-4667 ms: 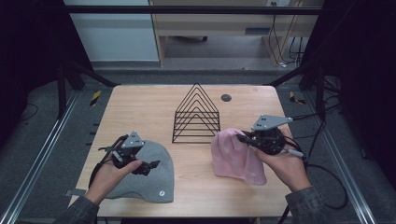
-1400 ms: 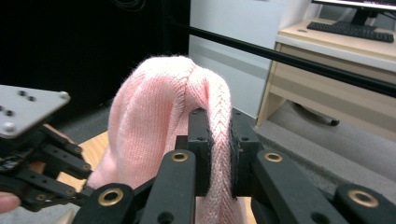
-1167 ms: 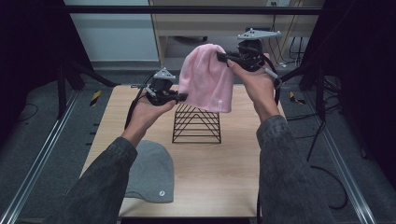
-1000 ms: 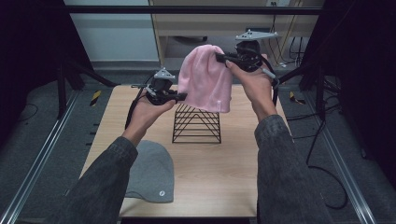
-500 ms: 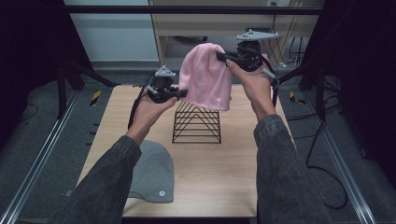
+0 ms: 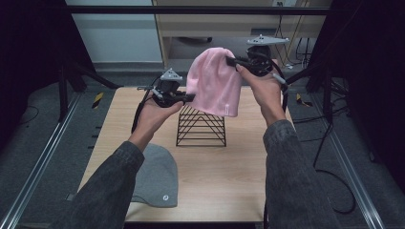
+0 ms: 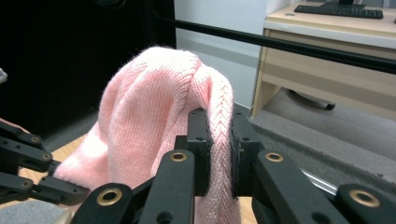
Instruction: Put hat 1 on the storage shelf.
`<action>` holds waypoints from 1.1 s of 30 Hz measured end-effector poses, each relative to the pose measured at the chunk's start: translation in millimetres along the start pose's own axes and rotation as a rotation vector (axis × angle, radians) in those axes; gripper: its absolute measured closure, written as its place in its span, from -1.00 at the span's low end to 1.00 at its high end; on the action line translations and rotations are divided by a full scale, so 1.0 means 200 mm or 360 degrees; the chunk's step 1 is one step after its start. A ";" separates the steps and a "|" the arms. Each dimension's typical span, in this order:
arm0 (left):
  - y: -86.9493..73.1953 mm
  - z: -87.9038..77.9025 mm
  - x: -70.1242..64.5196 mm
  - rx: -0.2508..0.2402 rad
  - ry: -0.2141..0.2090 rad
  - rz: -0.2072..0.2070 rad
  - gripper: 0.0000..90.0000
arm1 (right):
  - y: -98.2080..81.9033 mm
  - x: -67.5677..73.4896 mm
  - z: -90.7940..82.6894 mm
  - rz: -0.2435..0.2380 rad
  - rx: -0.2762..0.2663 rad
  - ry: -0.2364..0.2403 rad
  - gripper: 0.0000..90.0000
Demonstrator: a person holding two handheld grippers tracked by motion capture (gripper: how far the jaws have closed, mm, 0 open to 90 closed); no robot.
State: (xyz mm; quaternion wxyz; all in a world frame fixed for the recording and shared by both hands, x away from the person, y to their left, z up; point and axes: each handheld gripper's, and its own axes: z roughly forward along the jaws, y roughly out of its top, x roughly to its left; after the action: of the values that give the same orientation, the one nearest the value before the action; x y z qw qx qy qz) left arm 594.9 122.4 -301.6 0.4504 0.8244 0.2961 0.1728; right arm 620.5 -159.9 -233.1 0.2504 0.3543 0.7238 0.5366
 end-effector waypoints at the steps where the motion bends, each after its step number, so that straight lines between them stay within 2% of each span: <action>1: 0.00 0.00 0.00 0.0006 0.0004 0.0011 0.81 | -0.01 0.00 0.00 0.0004 0.0005 -0.0001 0.82; 5: -0.03 0.00 0.01 0.0032 0.0044 0.0028 0.80 | -0.03 -0.01 0.01 0.0013 0.0012 0.0003 0.82; 11: -0.10 0.02 0.06 0.0042 0.0056 -0.0008 0.81 | -0.05 0.01 0.03 -0.0010 0.0016 0.0027 0.82; 13: -0.13 0.02 0.06 0.0036 0.0052 -0.0017 0.81 | -0.07 0.03 0.05 -0.0032 0.0014 0.0051 0.82; 18: -0.21 0.04 0.04 0.0049 0.0073 0.0028 0.81 | -0.10 0.07 0.07 -0.0072 0.0014 0.0085 0.81; 26: -0.31 0.07 0.03 0.0054 0.0094 0.0052 0.81 | -0.14 0.12 0.10 -0.0165 0.0023 0.0167 0.81; 33: -0.38 0.08 0.04 0.0080 0.0092 0.0032 0.82 | -0.17 0.17 0.11 -0.0216 0.0083 0.0216 0.80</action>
State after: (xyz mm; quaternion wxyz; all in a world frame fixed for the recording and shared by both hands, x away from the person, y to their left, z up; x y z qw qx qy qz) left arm 584.7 148.9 -374.4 0.4191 0.8330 0.3048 0.1936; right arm 605.9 -126.1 -271.9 0.2273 0.2738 0.7751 0.5221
